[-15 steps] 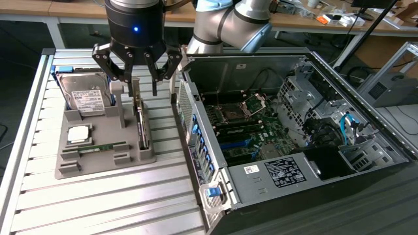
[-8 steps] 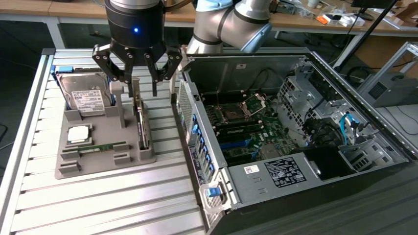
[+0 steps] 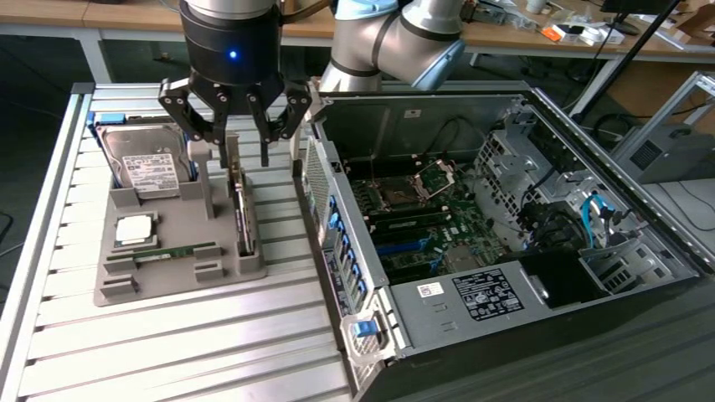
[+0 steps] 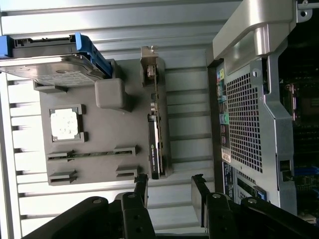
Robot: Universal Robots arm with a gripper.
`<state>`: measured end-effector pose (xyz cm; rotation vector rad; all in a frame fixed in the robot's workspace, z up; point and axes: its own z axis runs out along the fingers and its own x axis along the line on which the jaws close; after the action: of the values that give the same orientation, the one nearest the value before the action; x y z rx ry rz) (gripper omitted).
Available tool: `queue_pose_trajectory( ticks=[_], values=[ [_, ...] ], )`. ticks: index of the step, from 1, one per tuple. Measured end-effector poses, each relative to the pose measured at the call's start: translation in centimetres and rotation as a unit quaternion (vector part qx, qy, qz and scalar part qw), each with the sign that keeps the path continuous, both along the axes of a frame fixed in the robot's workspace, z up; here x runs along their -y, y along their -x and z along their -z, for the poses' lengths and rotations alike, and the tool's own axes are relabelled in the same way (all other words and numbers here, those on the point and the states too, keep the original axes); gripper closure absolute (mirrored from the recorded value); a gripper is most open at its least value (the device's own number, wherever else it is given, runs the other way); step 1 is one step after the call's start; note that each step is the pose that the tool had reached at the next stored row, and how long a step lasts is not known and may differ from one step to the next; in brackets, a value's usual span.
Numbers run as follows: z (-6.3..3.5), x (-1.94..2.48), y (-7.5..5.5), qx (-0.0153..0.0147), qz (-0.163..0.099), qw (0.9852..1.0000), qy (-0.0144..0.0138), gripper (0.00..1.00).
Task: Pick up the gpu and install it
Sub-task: 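Pick up the gpu and move the gpu toward the slot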
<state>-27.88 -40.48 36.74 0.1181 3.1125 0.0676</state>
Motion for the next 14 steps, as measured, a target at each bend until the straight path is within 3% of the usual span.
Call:
queue_pose_trajectory(
  ticks=[14],
  values=[
    [0.31,0.03,0.0,0.0,0.0,1.0,0.0,0.52]
  ],
)
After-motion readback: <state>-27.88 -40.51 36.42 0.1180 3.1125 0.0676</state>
